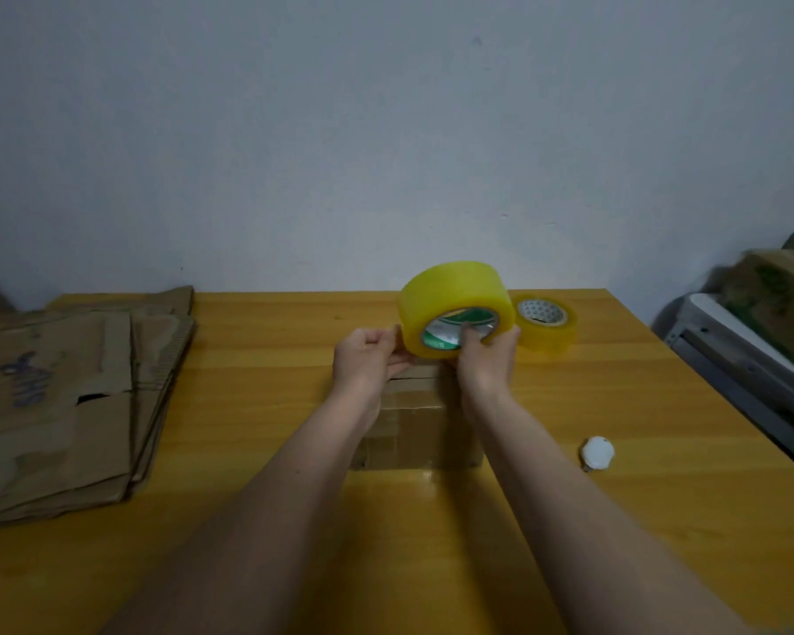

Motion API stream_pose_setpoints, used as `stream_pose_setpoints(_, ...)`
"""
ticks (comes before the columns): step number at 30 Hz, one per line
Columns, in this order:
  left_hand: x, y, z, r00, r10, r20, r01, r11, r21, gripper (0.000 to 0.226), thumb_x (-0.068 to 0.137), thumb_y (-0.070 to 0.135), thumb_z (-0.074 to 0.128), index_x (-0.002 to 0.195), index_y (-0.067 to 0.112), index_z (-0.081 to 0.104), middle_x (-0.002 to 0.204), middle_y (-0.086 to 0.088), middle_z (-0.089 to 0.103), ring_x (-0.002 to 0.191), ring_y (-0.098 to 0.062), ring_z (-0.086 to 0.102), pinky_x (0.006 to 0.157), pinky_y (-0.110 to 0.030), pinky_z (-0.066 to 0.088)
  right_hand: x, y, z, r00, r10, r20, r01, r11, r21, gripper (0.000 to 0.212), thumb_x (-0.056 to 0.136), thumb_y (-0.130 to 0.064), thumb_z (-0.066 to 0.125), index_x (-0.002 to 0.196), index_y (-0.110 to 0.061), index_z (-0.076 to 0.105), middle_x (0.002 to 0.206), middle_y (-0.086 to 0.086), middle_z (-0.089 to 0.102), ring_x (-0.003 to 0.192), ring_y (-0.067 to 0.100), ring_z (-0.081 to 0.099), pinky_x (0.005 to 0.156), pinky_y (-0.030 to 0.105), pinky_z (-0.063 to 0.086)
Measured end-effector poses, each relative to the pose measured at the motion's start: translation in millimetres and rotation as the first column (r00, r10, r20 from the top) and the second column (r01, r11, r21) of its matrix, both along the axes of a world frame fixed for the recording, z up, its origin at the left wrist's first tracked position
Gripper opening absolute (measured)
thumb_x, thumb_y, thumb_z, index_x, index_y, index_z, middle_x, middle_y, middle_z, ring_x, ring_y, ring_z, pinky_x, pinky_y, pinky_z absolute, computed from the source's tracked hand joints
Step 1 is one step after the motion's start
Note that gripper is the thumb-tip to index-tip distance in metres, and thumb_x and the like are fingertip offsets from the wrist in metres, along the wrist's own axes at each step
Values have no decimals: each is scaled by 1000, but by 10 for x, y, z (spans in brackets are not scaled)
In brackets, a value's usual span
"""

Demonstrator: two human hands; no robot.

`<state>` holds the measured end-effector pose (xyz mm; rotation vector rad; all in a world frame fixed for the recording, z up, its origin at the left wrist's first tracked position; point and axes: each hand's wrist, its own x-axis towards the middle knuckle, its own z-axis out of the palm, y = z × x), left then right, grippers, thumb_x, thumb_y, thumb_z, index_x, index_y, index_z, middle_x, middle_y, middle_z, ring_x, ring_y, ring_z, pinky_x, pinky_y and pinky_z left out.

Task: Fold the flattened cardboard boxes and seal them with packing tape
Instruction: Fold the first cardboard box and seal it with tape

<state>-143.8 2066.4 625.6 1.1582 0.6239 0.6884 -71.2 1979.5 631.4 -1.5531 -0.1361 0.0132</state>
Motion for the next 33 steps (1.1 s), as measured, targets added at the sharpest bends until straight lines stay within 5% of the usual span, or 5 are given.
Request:
stream_pose_setpoints(6, -202, 213, 137, 971, 154, -183, -107, 964, 245, 22, 90, 2, 61, 69, 10, 63, 63, -5, 63, 51, -10, 57, 60, -28, 52, -63, -20, 25, 993, 62, 104, -44, 985, -168, 51, 99, -12, 46, 143, -5, 22, 139, 13, 46, 129, 27, 43, 100, 27, 31)
stream_pose_setpoints(10, -508, 485, 161, 959, 125, -256, -92, 986, 140, 18, 91, 4, 62, 73, 6, 63, 67, -6, 62, 44, -5, 50, 49, -19, 52, -92, -7, -25, 969, 112, 219, -54, 966, -252, 31, 98, -12, 44, 128, -15, 38, 109, 5, 57, 108, 30, 55, 84, 33, 39)
stream_pose_setpoints(16, -601, 485, -55, 953, 69, -296, -105, 989, -107, 17, 94, 1, 56, 77, 3, 57, 72, -9, 53, 61, -12, 46, 86, -40, 54, -182, 45, -98, 924, 186, 334, -70, 941, -331, 36, 97, -13, 45, 133, -14, 40, 121, 9, 56, 110, 27, 52, 82, 26, 34)
stream_pose_setpoints(24, -414, 562, -207, 919, 166, -357, -188, 982, -27, 22, 93, 0, 53, 72, 7, 52, 78, -8, 48, 67, -16, 46, 75, -32, 56, -195, 41, -109, 902, 207, 380, -59, 929, -366, 45, 96, -12, 47, 140, -18, 39, 130, 9, 50, 118, 23, 47, 89, 18, 29)
stream_pose_setpoints(33, -321, 560, -381, 893, 194, -405, -205, 979, 14, 18, 100, 12, 43, 86, 8, 54, 77, -5, 48, 78, -22, 47, 80, -36, 52, -143, 84, -131, 914, 228, 335, -80, 911, -404, 51, 85, -17, 62, 134, -25, 49, 123, 5, 55, 111, 21, 53, 96, 38, 44)
